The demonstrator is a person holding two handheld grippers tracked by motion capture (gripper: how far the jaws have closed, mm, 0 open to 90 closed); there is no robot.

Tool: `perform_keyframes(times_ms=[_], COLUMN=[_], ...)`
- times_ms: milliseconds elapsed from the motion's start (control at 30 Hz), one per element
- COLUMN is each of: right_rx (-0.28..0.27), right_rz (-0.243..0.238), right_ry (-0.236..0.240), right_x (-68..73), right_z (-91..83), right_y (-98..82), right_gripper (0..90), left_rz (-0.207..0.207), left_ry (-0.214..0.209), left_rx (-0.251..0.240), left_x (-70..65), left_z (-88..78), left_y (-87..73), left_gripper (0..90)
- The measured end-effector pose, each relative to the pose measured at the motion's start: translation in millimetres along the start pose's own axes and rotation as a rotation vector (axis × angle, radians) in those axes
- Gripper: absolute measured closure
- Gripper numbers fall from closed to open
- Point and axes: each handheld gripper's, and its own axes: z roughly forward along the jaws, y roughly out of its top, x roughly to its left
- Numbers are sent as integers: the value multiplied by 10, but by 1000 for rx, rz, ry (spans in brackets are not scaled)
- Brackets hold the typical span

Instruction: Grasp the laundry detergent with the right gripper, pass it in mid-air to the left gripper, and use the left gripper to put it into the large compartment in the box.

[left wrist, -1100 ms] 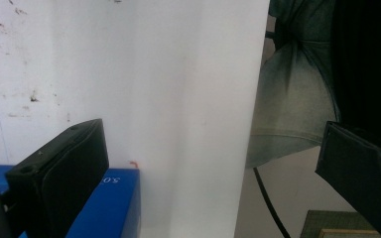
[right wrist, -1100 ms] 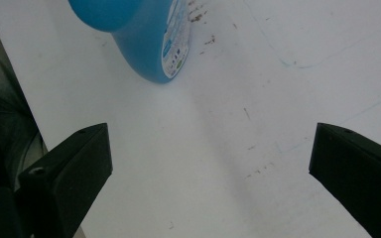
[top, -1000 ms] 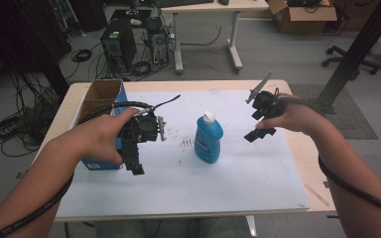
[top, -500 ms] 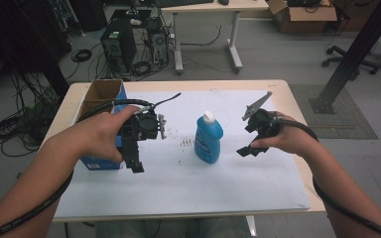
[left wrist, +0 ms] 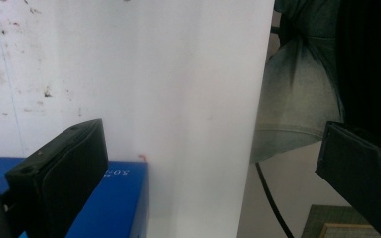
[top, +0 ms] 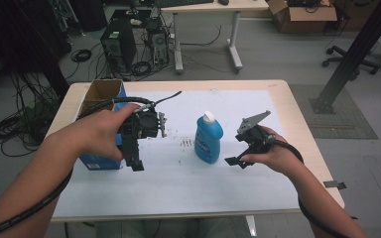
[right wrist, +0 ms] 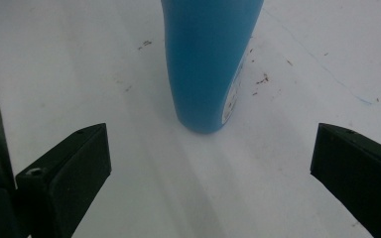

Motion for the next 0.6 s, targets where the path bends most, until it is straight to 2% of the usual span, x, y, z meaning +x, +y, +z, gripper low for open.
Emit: perform_keyframes(times_ms=[200, 367, 600], right_rx=[-68, -71, -116], right_rz=[13, 25, 39], right_ry=[-17, -19, -44], right_x=[45, 67, 86], right_z=[107, 202, 306], right_y=[-75, -118, -174], right_gripper=[18, 19, 13], left_rz=[7, 14, 32], left_ry=[0, 4, 1], left_rx=[0, -7, -1], left_x=[11, 5, 9], left_z=[-21, -25, -4], left_y=[-10, 1, 26], left_gripper=[2, 2, 2])
